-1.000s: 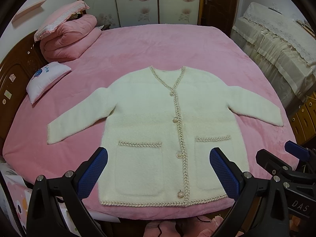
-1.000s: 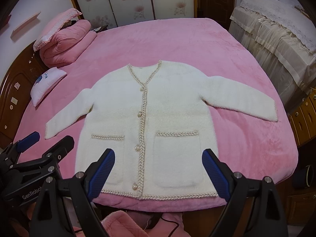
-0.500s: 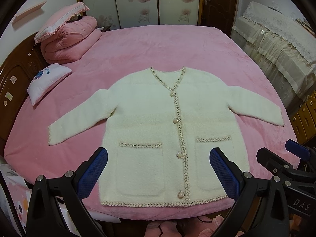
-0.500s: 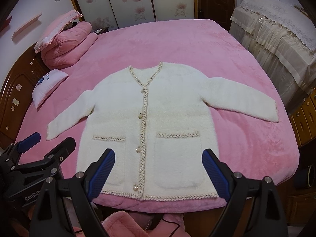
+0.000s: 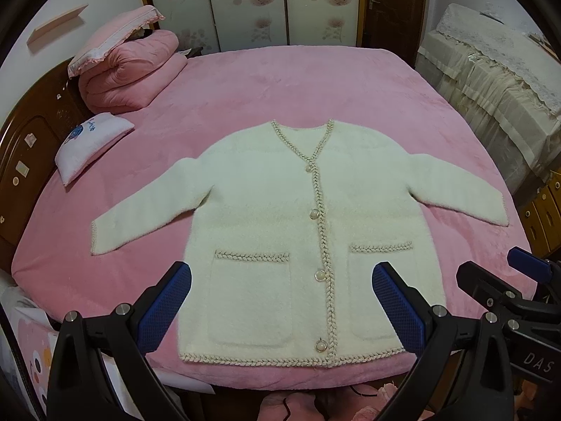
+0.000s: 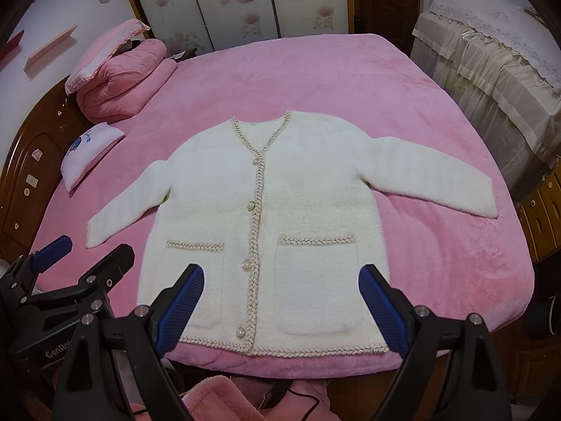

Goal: Fold large clothes

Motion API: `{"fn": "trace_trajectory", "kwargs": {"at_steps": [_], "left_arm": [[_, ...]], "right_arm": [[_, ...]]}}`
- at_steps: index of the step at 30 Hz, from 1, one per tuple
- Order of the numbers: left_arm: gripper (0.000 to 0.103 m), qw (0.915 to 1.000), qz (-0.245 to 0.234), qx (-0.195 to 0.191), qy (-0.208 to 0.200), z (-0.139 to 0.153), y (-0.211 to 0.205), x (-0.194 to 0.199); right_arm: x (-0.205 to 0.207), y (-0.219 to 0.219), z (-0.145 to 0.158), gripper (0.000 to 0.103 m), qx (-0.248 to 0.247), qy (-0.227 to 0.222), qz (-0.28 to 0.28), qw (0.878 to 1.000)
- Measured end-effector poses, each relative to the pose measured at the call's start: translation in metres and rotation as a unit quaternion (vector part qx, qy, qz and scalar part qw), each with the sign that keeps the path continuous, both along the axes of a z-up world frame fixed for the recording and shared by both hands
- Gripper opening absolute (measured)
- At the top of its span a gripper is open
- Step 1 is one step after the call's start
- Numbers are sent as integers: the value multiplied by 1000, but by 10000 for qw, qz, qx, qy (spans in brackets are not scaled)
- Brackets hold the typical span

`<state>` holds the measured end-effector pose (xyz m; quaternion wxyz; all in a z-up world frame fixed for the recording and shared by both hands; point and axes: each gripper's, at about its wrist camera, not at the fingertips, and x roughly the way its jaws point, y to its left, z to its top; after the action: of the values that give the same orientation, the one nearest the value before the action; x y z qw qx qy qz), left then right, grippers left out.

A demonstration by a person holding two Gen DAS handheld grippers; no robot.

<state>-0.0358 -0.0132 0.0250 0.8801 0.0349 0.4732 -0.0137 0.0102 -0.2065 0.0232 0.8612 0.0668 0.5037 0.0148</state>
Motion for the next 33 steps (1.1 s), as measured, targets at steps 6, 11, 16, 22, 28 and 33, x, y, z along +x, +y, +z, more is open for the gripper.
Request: {"fn": "trace_trajectory", "kwargs": {"at_steps": [6, 11, 16, 22, 28, 33], "left_arm": [[102, 9998, 200, -2, 53, -1, -4, -3], [102, 9996, 281, -17, 51, -1, -10, -6], [102, 9993, 367, -35, 103, -4, -16, -9], [102, 9970, 552, -54, 542, -25, -13, -15], [102, 9832, 1439, -278, 1091, -50, 47, -18], [102, 9555, 2319, -1177, 1396, -74, 132, -15]], "right_arm": [[4, -5, -3, 90, 4, 14, 209, 9998], [5, -11, -2, 90, -32, -26, 346, 9994], [5, -18, -3, 90, 4, -50, 431, 9991], [7, -21, -9, 90, 163, -75, 680, 9975], [31, 8, -19, 90, 309, -22, 1131, 9931], [53, 62, -26, 90, 261, -114, 1686, 9853]]}}
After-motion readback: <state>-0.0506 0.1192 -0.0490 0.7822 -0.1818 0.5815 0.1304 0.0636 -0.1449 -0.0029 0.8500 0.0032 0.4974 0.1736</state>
